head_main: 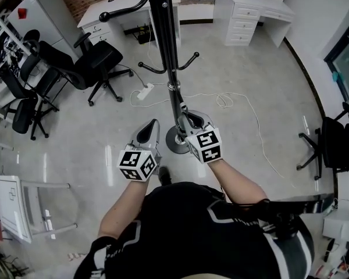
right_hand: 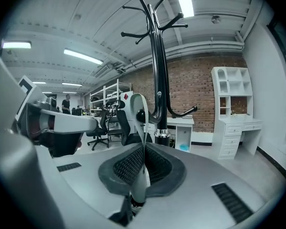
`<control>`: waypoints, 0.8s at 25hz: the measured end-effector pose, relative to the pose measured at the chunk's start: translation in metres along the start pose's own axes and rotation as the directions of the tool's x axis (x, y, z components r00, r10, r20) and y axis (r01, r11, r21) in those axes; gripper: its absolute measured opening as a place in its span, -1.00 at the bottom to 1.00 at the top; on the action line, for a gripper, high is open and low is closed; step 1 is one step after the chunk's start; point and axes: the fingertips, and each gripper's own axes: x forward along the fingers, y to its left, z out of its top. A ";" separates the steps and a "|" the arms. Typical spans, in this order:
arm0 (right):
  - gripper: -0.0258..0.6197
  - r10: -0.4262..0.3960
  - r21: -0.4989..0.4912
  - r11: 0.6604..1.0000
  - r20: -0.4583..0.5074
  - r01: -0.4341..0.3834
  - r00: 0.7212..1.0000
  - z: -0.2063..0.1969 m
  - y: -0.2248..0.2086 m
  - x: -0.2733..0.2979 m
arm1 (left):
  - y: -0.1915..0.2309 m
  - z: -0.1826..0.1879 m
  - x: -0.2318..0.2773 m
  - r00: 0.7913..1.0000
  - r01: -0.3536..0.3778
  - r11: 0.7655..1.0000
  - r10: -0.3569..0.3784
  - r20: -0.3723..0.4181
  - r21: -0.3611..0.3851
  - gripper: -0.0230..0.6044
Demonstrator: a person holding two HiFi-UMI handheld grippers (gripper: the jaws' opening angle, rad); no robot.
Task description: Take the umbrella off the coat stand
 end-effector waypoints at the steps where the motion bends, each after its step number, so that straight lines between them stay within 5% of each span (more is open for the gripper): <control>1: -0.89 0.004 0.000 1.000 0.001 -0.004 1.000 0.000 0.001 -0.003 | -0.002 0.000 -0.003 1.000 -0.004 1.000 0.004 0.003 0.004 -0.89; 20: -0.89 0.135 -0.028 0.991 0.058 -0.133 0.989 0.035 0.022 -0.092 | -0.069 0.040 -0.061 0.998 -0.032 0.988 0.022 0.066 0.151 -0.90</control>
